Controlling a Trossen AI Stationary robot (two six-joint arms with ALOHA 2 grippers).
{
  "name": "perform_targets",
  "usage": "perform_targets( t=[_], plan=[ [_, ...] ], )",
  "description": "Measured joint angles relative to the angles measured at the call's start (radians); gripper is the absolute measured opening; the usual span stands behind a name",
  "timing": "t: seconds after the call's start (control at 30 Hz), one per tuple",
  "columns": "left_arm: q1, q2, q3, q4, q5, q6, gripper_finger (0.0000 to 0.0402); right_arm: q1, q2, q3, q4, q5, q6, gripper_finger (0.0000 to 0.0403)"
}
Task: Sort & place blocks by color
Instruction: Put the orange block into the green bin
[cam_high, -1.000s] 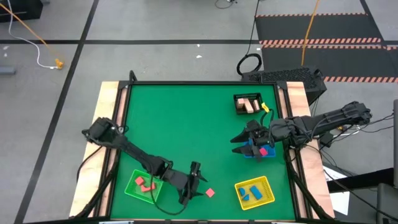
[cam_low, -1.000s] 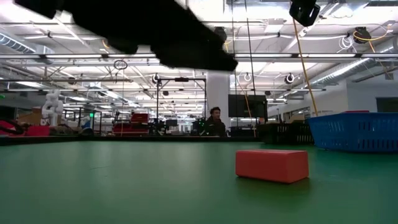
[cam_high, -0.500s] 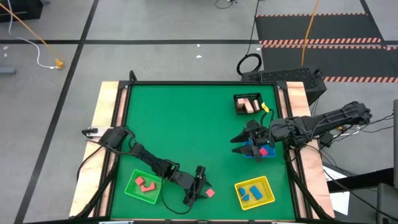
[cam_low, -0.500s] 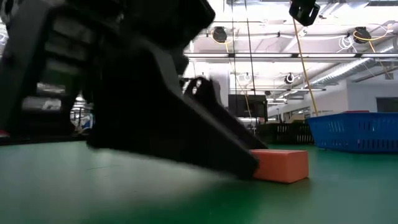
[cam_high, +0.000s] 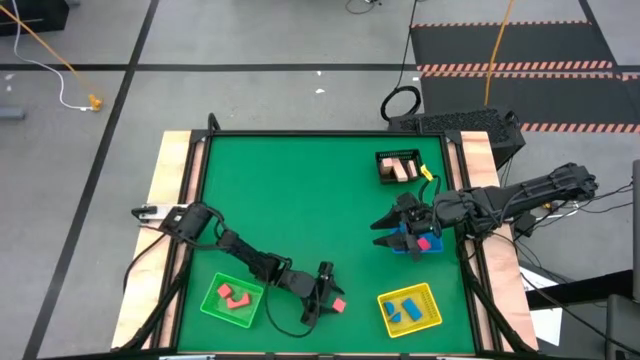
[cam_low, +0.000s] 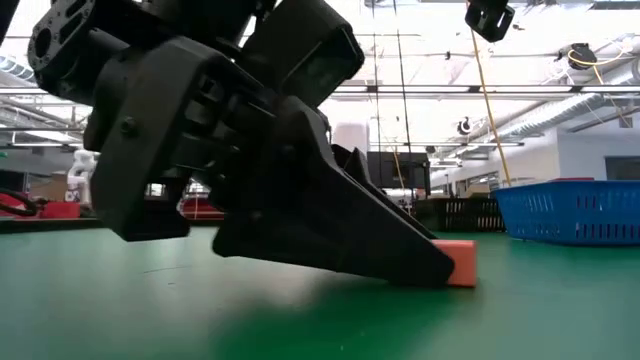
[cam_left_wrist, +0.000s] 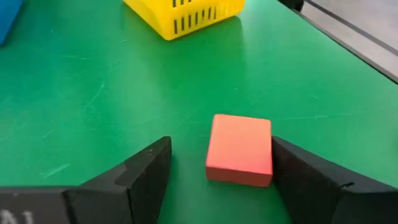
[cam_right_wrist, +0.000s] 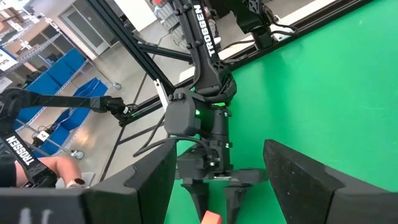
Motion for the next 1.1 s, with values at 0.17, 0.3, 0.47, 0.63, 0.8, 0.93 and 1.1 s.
perform_targets(
  t=[0.17,0.3,0.47,0.63,0.8,0.93,1.1],
  plan=[
    [-0.001,0.0,0.003,-0.017,0.001,-0.006,0.0201,0.0,0.0,0.0,0.0,0.0,0.0,0.0231],
    [-0.002,0.0,0.003,-0.023,0.004,-0.008,0.0134,0.0,0.0,0.0,0.0,0.0,0.0,0.0231],
    [-0.001,0.0,0.003,-0.019,0.0,-0.033,0.0135,0.0,0.0,0.0,0.0,0.0,0.0,0.0231],
    [-0.011,0.0,0.006,0.03,0.0,-0.046,0.0143,0.0,0.0,0.0,0.0,0.0,0.0,0.0231],
    [-0.013,-0.024,0.014,0.008,-0.014,-0.067,0.0137,0.0,0.0,0.0,0.0,0.0,0.0,0.0231],
    [-0.005,-0.124,0.013,-0.142,-0.053,-0.087,0.0137,0.0,0.0,0.0,0.001,0.0,0.0,0.0231],
    [-0.011,-0.334,0.015,-0.479,-0.108,-0.162,0.0137,0.0,0.0,0.0,0.002,0.0,0.0,0.0231]
  ],
)
